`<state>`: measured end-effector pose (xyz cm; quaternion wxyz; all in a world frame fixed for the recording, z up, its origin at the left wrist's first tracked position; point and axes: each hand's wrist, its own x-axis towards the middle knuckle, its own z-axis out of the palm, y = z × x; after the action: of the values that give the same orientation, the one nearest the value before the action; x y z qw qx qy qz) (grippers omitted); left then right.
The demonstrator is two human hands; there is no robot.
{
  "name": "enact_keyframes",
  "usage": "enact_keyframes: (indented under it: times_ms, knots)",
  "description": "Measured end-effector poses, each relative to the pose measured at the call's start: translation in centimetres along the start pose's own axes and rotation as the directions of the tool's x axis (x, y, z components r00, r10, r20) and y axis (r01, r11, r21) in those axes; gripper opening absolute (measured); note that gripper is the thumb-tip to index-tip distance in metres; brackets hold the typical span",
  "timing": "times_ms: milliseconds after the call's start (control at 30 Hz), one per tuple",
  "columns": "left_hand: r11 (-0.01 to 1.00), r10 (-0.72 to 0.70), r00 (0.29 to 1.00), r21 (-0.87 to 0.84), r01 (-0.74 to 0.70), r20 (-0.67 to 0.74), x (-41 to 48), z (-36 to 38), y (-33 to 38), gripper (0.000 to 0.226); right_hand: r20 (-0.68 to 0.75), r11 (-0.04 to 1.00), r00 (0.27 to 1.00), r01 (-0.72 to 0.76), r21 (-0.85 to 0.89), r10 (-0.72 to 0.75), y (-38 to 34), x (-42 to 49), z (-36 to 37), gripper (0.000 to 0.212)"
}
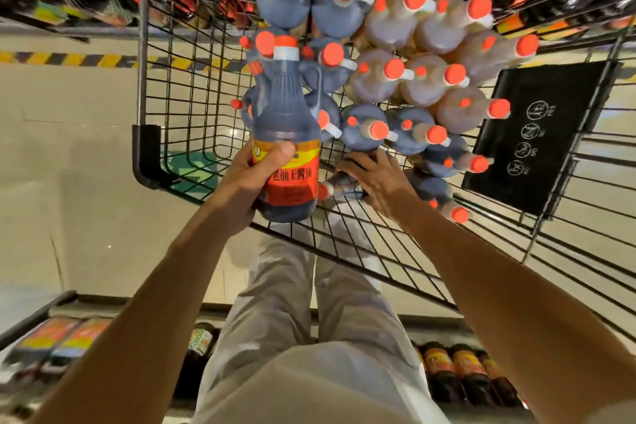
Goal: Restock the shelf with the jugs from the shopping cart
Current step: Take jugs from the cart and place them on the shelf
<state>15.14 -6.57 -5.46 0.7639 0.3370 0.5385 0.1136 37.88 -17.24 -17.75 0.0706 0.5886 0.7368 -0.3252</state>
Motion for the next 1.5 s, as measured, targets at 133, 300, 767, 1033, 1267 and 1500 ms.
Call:
enact_keyframes:
  times_ms: [133, 300, 767, 1033, 1267, 1500]
  knots:
    - [0.999, -0.038, 0.998, -0.036, 0.035, -0.059, -0.4, 0.1, 0.2, 0.077, -0.086, 0.990, 0.996, 0.024, 0.137, -0.013, 0.5, -1.9, -1.4, 0.077]
    - [1.000, -0.021, 0.990, -0.019, 0.019, -0.137, -2.4, 1.0, 2.3, 0.086, -0.075, 0.654, 0.969, -0.101, 0.750, 0.236, -1.2, -4.8, -5.4, 0.064]
    - [0.968, 0.193, 0.957, -0.118, -0.222, -0.217, -13.1, -0.6, 11.1, 0.059, -0.005, -0.246, 0.948, 0.087, 0.965, 0.317, -9.7, -5.3, -23.5, 0.062]
    - [0.853, 0.352, 0.889, -0.291, -0.433, -0.291, -19.6, -8.6, 13.9, 0.046, -0.184, -0.060, 0.962, 0.199, 0.978, 0.202, -22.0, -1.6, -29.9, 0.055]
    - [0.761, 0.444, 0.806, -0.311, -0.569, -0.391, -27.4, -21.9, 14.1, 0.085, -0.268, 0.099, 0.958, 0.258, 0.961, 0.099, -37.3, 4.0, -32.1, 0.071]
    - [0.695, 0.542, 0.721, -0.252, -0.674, -0.431, -34.4, -32.9, 14.8, 0.093, -0.340, 0.221, 0.940, 0.327, 0.919, 0.023, -50.7, 8.8, -32.5, 0.091]
